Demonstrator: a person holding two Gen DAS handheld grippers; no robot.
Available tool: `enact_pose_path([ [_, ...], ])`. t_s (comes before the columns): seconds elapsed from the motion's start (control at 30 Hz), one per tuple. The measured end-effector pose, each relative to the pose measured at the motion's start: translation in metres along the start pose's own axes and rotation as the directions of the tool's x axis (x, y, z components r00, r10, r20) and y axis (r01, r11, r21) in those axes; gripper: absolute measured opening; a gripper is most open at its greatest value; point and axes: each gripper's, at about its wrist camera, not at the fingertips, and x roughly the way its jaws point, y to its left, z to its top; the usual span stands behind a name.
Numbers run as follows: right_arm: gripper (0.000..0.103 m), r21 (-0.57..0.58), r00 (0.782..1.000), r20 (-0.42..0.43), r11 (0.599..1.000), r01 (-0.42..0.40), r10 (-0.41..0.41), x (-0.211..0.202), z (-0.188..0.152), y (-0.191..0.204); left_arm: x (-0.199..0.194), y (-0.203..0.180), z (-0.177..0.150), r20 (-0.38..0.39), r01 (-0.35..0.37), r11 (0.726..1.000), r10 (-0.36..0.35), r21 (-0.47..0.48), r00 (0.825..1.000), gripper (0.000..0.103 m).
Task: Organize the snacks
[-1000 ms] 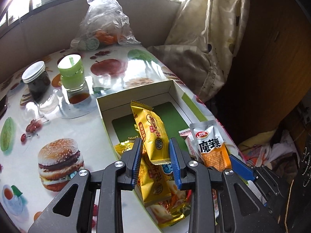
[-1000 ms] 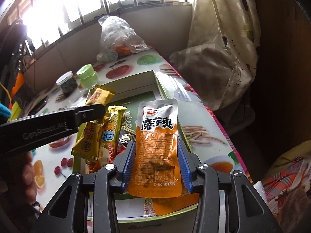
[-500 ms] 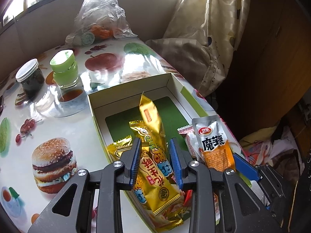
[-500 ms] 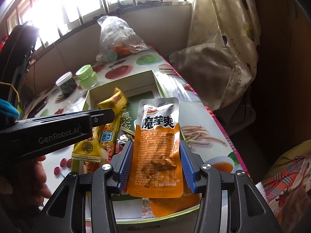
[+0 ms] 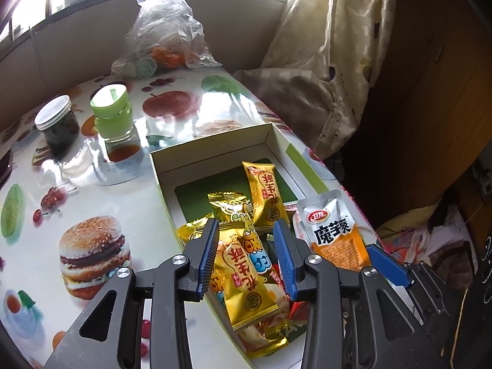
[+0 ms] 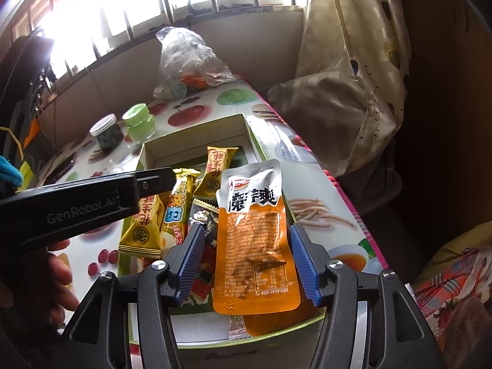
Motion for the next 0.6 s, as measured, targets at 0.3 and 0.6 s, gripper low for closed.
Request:
enact_pose_path([
  [0.3,0.058,-0.008,1.0,0.024,1.0,0.014,-0.014,-0.015,-0.004,0.002,-0.022,-0.004,-0.01,0.034,0.004,1.0,-0.004,0.011,0.999,0.038],
  [0.6,0.058,-0.004,0.999,0.045,1.0,0.029,-0.029,-0.032,-0.013,0.002,-0.04,-0.002,-0.033,0.049,-0.019,1.0,0.018,0.01,0.999,0.038],
])
